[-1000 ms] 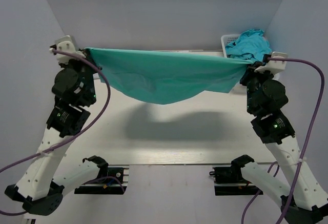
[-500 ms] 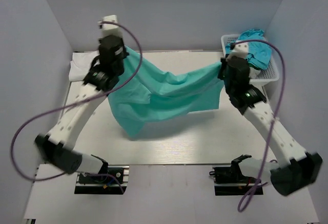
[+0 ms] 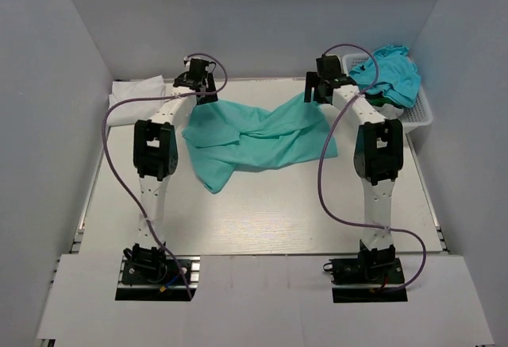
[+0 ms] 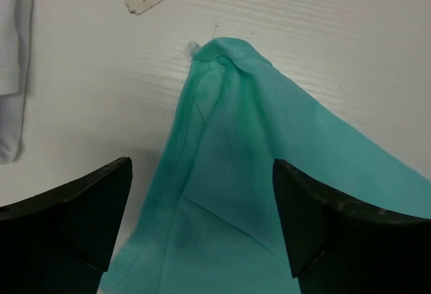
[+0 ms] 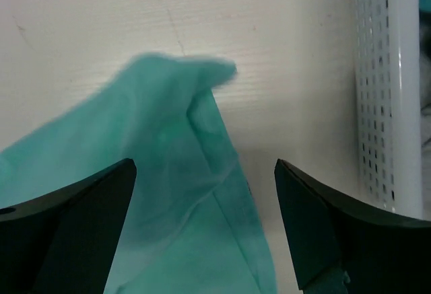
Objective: Fold and stack the t-shirts
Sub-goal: Flatten out the tshirt
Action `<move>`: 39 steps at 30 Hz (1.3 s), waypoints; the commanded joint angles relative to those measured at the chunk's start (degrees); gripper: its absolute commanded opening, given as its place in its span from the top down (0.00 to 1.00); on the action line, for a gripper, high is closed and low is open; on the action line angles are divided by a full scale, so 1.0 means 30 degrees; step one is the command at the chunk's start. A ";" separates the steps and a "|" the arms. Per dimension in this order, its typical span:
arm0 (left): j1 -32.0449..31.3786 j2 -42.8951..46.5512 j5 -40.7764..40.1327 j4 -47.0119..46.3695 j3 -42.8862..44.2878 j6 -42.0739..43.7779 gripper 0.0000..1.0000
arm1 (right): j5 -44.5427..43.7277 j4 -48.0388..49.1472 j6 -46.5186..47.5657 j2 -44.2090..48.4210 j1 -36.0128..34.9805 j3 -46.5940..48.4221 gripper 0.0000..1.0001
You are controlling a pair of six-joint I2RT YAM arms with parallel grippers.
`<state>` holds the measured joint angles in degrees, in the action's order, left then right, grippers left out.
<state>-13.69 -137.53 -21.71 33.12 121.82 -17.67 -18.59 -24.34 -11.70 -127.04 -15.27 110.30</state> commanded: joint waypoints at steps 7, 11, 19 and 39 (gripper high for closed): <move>0.0404 0.9772 0.4656 -0.2280 -0.9131 -0.0698 0.00 | 0.2884 0.1429 -0.0403 0.6278 0.0050 -0.6428 0.10; -0.0003 1.4254 0.6587 -0.3565 -1.4931 -0.2925 0.00 | 0.3676 0.2020 -0.0727 0.8946 0.0021 -0.9839 0.10; -0.0357 1.9036 1.1811 -0.3311 -2.2554 -0.4303 0.00 | 0.1715 0.1284 -0.3098 1.2928 0.0430 -1.4172 0.10; -0.0152 1.4651 0.7681 -0.2135 -1.7761 -0.3106 0.02 | 0.3941 0.2400 -0.2310 1.1119 0.1222 -1.3654 0.10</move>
<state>-14.68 -89.21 5.39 26.94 64.03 -29.34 -7.68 -19.16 -20.25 -93.25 -11.64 65.58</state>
